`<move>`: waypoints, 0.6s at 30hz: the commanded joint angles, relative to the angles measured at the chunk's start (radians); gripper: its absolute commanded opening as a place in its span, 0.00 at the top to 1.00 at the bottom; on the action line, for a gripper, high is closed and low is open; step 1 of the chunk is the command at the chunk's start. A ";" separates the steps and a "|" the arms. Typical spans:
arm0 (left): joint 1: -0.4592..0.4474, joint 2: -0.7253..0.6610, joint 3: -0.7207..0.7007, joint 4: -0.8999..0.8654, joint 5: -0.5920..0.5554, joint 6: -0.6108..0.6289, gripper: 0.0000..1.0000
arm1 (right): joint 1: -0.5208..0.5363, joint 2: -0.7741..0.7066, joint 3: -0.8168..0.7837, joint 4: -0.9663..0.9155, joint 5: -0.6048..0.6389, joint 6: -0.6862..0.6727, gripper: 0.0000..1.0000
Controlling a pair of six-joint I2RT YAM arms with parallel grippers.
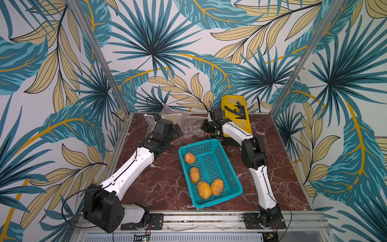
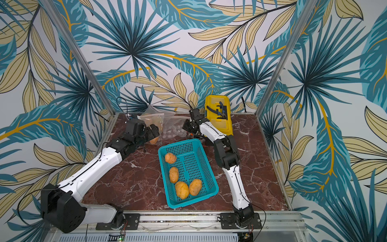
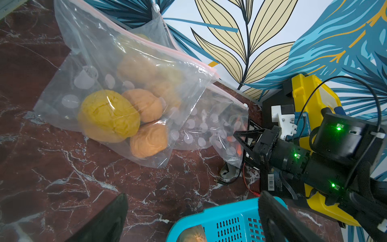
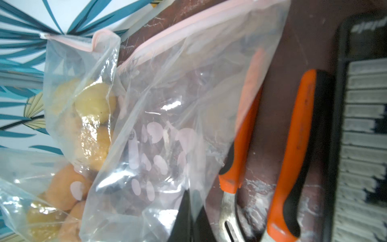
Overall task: Put the potatoes into a zipper bag and zip it
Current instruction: Pick up the zipper food storage bag at the center of the board.
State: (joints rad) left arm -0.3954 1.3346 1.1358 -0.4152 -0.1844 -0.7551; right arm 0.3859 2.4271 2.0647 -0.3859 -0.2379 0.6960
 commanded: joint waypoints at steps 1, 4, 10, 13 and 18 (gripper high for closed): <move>-0.001 -0.063 -0.024 0.015 0.028 0.018 0.03 | 0.002 -0.073 -0.010 0.013 0.016 -0.041 1.00; -0.001 -0.118 -0.053 0.014 0.057 0.020 0.04 | 0.005 -0.139 -0.051 0.042 0.024 -0.086 1.00; -0.001 -0.275 -0.156 0.017 0.067 0.002 0.04 | 0.012 -0.322 -0.182 0.101 0.077 -0.177 1.00; -0.002 -0.372 -0.232 0.036 0.063 -0.010 0.03 | 0.025 -0.439 -0.269 0.127 0.127 -0.231 1.00; -0.001 -0.507 -0.339 0.052 0.065 -0.031 0.03 | 0.072 -0.656 -0.447 0.216 0.218 -0.334 1.00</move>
State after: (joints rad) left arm -0.3954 0.8738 0.8337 -0.3878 -0.1257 -0.7712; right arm 0.4271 1.8534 1.7058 -0.2398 -0.0948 0.4564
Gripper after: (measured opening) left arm 0.975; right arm 0.050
